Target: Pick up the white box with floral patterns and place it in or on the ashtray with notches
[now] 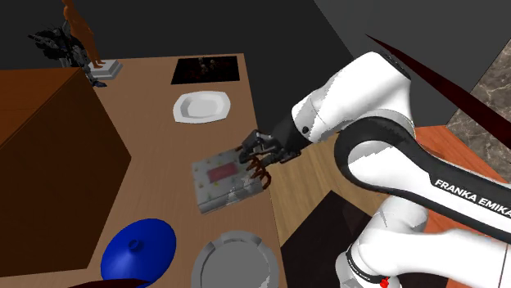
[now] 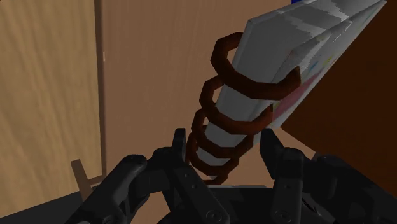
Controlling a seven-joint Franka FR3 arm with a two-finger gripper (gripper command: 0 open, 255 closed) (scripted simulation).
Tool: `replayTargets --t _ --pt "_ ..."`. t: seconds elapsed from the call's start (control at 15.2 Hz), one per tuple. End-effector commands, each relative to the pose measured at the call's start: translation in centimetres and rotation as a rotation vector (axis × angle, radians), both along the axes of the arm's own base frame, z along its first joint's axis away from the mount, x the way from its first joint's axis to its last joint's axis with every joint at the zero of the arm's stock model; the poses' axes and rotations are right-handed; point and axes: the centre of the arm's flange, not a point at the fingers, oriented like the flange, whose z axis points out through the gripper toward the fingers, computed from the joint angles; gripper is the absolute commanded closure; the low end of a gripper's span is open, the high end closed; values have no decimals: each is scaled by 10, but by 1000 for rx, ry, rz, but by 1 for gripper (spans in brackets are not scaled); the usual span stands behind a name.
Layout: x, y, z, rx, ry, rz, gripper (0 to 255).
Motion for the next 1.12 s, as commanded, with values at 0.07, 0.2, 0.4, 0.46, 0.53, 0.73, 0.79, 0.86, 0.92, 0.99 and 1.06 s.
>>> replayTargets --t 0.07,0.2,0.4,0.46,0.53,0.73,0.79,0.86,0.92,0.99,1.06 --pt "-31 25 3 1 -1 -2 255" --pt "-52 41 4 1 -1 -2 255" --pt "-82 66 7 1 -1 -2 255" --pt "-92 75 8 1 -1 -2 255" --pt "-103 83 8 1 -1 -2 255" --pt "-133 108 11 1 -1 -2 255" --pt "-143 116 12 1 -1 -2 255" --pt "-159 129 13 1 -1 -2 255" --pt "-159 129 7 1 -1 -2 255" --pt "-159 129 2 1 -1 -2 255" --pt "-159 129 -3 1 -1 -2 255"
